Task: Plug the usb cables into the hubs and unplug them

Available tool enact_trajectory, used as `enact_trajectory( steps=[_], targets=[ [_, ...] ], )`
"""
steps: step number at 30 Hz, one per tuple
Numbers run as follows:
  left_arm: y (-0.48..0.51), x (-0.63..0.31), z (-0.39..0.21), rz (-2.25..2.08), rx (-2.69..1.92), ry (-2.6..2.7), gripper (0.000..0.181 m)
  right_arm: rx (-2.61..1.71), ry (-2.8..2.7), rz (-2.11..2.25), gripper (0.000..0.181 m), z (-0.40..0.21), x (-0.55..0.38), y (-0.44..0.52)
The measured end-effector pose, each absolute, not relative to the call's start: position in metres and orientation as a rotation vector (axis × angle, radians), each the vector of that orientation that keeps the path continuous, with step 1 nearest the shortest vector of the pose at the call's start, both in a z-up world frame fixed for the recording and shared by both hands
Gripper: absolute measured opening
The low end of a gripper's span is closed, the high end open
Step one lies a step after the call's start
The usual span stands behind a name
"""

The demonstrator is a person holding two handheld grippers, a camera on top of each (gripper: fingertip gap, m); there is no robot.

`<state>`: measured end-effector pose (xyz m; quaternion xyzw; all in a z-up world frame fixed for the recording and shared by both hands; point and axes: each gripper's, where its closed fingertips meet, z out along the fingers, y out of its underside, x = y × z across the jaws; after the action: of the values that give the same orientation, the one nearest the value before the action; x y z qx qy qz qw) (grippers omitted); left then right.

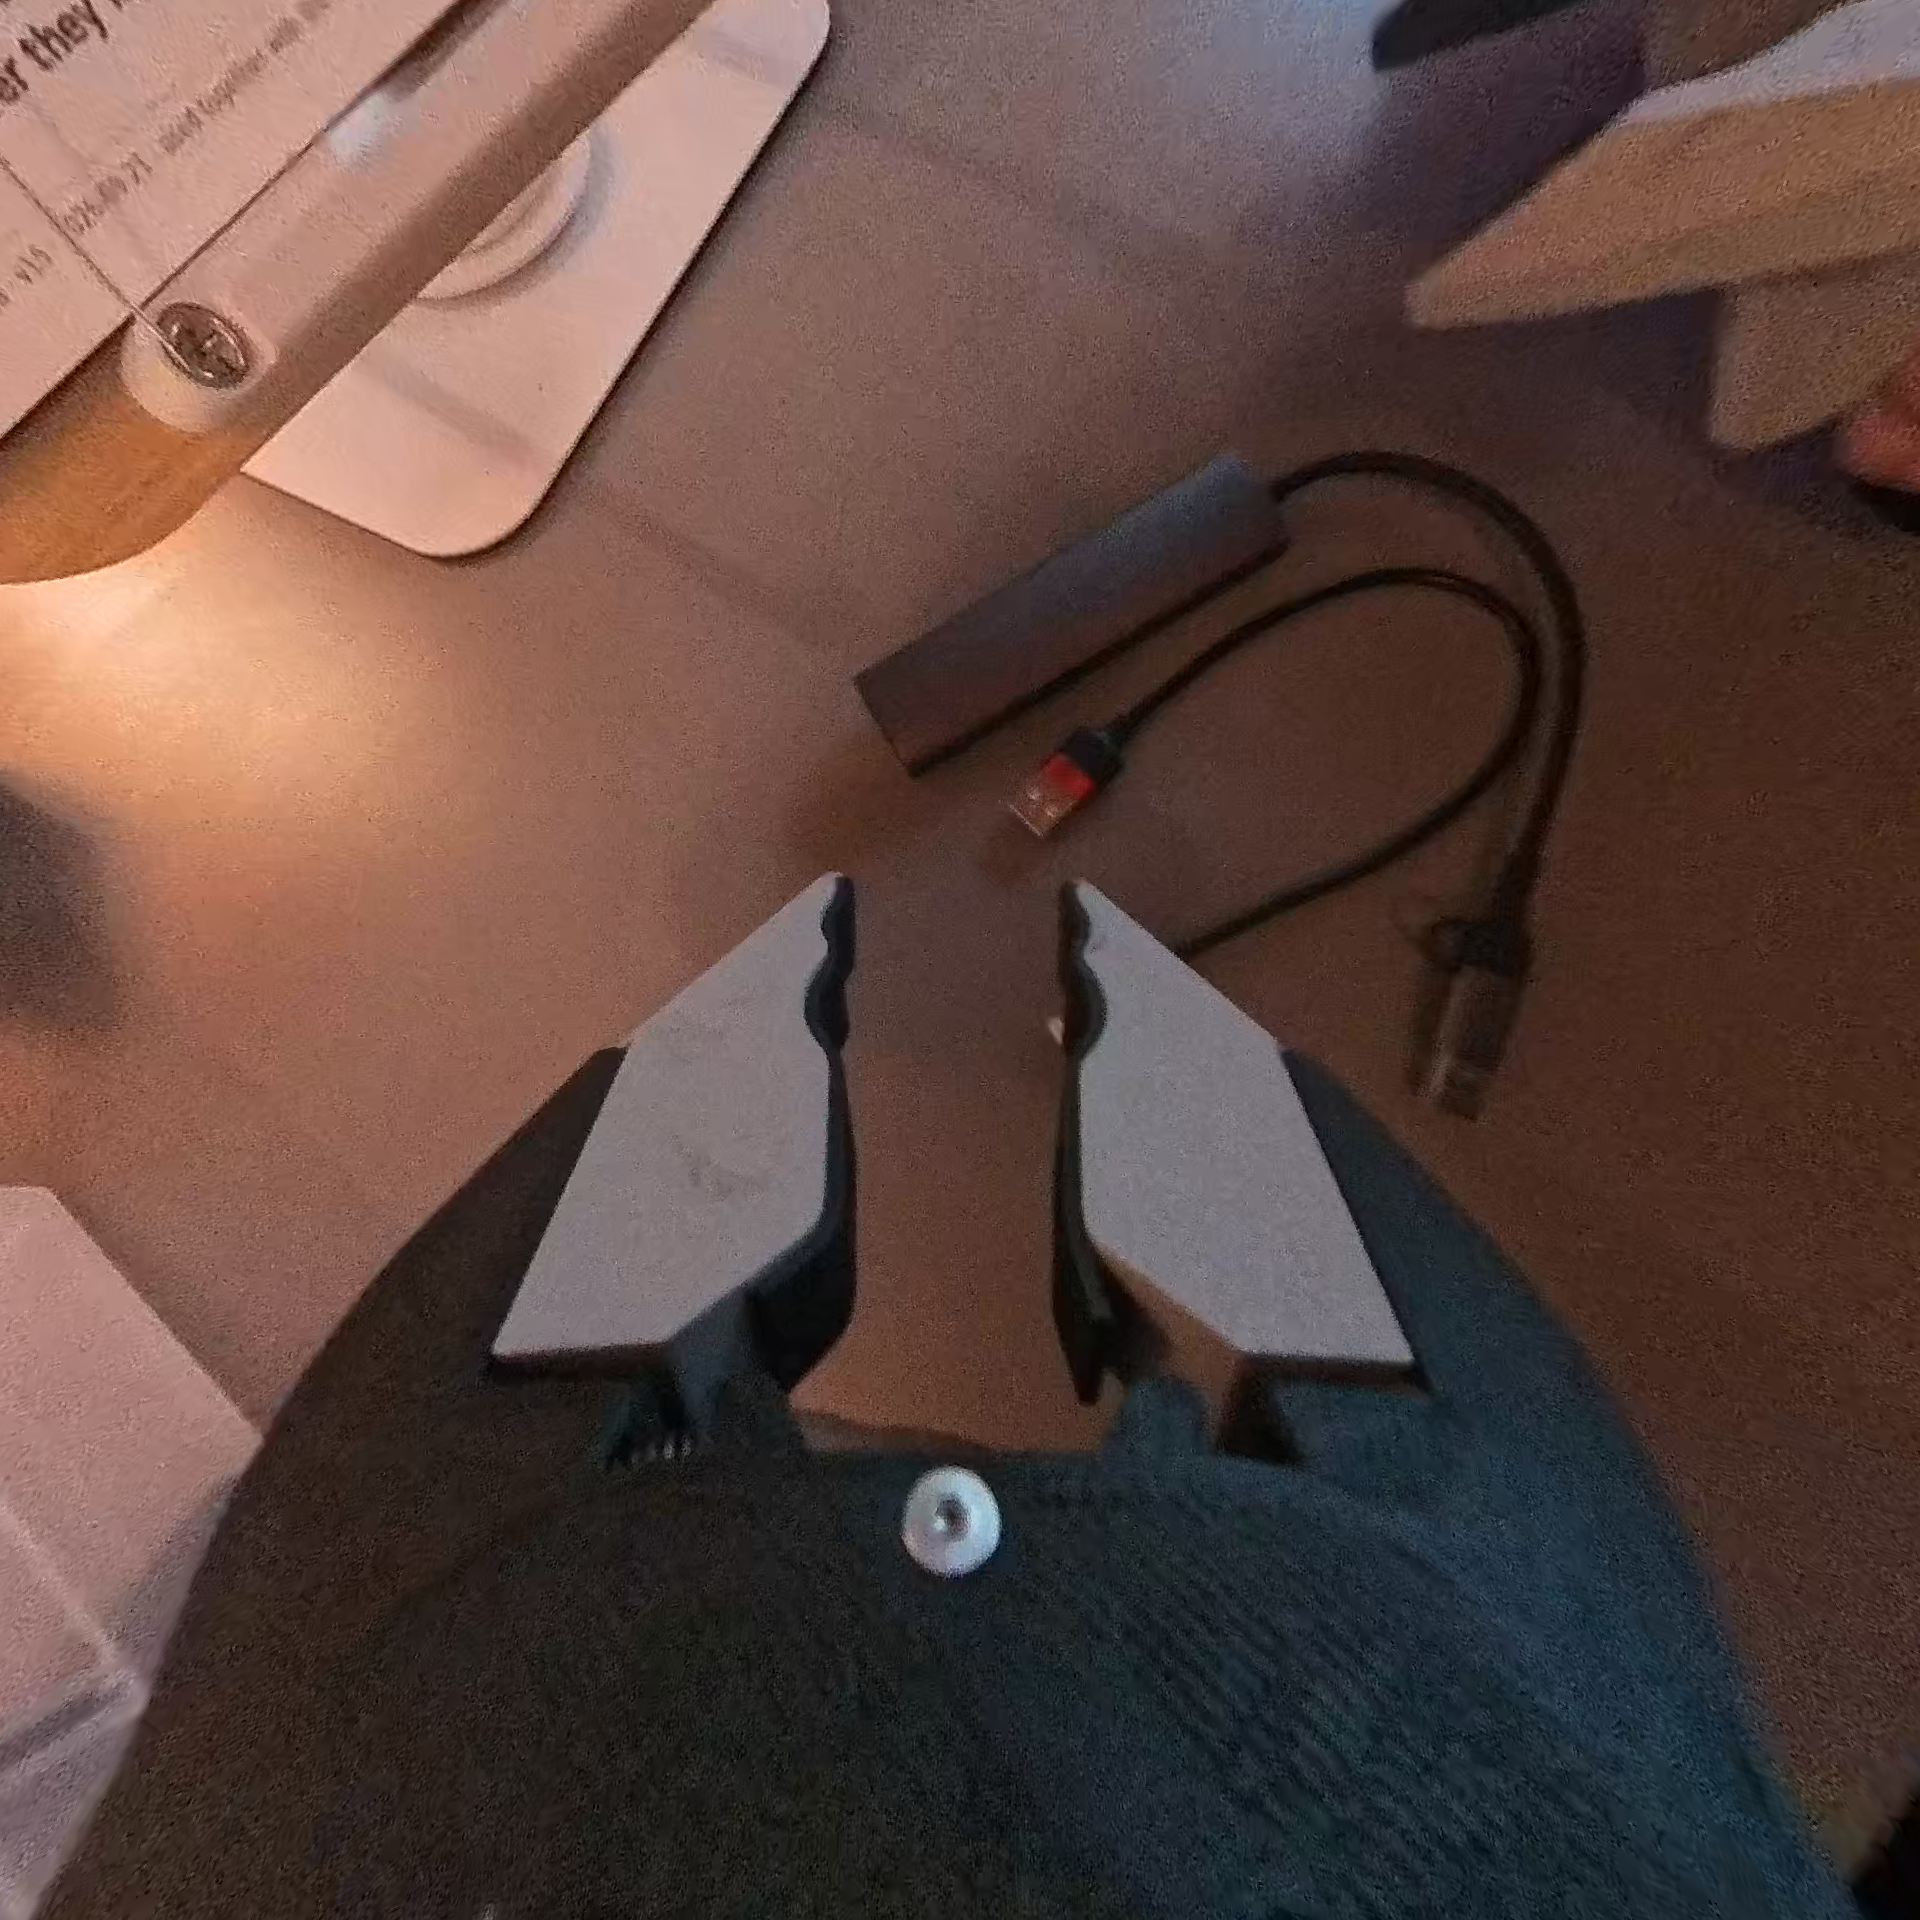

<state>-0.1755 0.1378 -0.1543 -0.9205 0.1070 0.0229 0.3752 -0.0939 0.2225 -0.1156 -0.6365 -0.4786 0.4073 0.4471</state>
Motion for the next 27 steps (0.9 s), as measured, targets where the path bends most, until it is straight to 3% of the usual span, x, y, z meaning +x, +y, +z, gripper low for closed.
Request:
enact_trajectory(
  steps=[2,6,13,15,19,27],
  targets=[
    [0.149,-0.181,-0.162,0.072,-2.321,0.268,0.043,-1.626,-1.286,1.065,0.047,-0.129,-0.099,0.211],
    [0.164,-0.170,-0.163,0.057,-2.160,0.264,0.037,-1.719,-1.456,1.042,0.045,-0.159,-0.103,0.208],
    [0.160,-0.149,-0.174,-0.045,-2.177,0.347,0.056,-1.780,-1.651,0.885,0.045,-0.184,-0.099,0.212],
    [0.159,-0.149,-0.173,-0.058,-2.172,0.335,0.055,-1.789,-1.739,0.789,0.046,-0.196,-0.095,0.215],
    [0.159,-0.159,-0.167,-0.040,-2.170,0.280,0.058,-1.749,-1.784,0.770,0.021,-0.197,-0.102,0.221],
    [0.161,-0.175,-0.150,-0.038,-2.107,0.194,0.060,-1.650,-1.739,0.705,0.019,-0.186,-0.103,0.228]
  ],
)
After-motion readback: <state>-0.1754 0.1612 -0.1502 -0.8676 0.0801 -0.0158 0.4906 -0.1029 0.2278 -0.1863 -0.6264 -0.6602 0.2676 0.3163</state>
